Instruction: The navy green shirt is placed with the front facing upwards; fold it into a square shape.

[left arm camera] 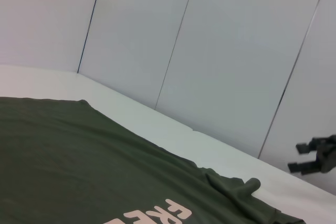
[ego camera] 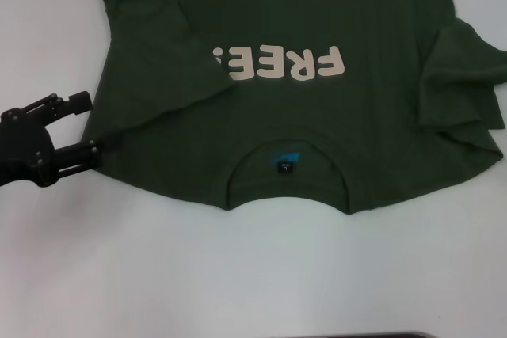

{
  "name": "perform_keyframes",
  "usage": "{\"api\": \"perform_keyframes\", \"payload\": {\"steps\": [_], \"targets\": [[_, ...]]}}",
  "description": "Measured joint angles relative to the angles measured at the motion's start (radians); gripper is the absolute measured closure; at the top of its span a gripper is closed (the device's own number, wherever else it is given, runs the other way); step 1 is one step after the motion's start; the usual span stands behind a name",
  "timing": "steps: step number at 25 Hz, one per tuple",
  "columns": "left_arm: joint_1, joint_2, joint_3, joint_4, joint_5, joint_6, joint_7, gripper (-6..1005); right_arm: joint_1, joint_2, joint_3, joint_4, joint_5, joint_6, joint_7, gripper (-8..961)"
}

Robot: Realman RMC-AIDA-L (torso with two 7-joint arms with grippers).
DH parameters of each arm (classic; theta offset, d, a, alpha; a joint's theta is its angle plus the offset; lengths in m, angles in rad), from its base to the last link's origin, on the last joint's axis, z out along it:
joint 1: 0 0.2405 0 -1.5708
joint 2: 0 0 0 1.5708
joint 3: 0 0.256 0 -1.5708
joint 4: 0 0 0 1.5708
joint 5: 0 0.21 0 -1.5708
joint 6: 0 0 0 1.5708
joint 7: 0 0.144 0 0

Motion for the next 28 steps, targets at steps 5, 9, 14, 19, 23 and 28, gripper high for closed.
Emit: {"api": "perform_keyframes", "payload": {"steps": [5,9,14,19,23,28], "targets": [[0.002,0.002,-0.001,-0.01,-0.004,-0.001,0.001,140,0.034,-0.001,0.007,-0.006,-0.049,0.008,0.054,146],[0.006,0.001,0.0,-0.01,-0.005,0.004,0.006,140,0.071,-0.01,0.007,-0.029,-0.085,-0.01,0.148,147],[0.018,-0.004,-0.001,-0.011,-0.01,0.012,0.037,140,0.123,-0.045,0.004,-0.045,-0.147,-0.083,0.308,147],[0.028,-0.005,-0.002,-0.011,-0.03,0.013,0.087,140,0.166,-0.076,0.01,-0.123,-0.253,-0.128,0.463,147],[0.028,-0.006,-0.002,-0.011,-0.033,0.016,0.1,140,0.205,-0.105,0.007,-0.162,-0.368,-0.127,0.538,147],[0.033,-0.009,-0.003,-0.011,-0.034,0.016,0.103,140,0.25,-0.111,0.013,-0.182,-0.47,-0.116,0.579,148]]}}
